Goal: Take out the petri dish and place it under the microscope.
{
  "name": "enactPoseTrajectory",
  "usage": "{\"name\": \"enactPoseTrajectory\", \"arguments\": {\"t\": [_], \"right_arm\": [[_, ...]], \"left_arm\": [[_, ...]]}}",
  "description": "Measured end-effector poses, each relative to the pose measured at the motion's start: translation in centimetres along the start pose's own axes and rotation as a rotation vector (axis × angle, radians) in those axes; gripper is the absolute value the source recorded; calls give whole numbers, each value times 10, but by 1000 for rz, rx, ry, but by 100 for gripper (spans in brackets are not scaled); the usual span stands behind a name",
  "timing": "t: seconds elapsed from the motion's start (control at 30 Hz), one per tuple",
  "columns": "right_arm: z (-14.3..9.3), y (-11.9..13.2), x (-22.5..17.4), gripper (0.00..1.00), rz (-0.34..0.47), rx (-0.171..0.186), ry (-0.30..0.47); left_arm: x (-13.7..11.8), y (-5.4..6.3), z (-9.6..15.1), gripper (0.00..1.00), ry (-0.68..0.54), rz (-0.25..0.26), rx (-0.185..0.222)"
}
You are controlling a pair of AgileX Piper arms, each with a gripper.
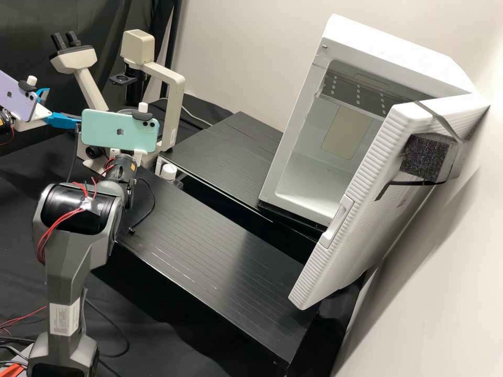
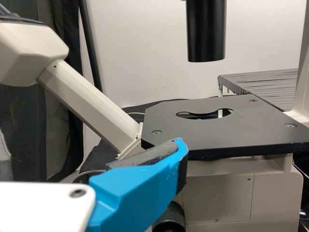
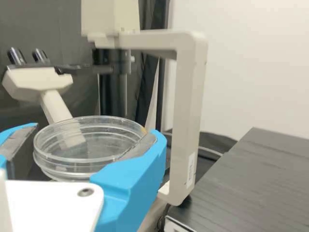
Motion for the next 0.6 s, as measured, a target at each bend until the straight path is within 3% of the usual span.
{"name": "enactPoseTrajectory", "arguments": {"t": [0.4,0.6], "right_arm": [[5,-17,55,0,-39,-16,-95],[7,-29,78,0,-66,-58,-132]], "left_arm": [[0,0,0,100,0,0,0],[0,0,0,100,0,0,0]]}}
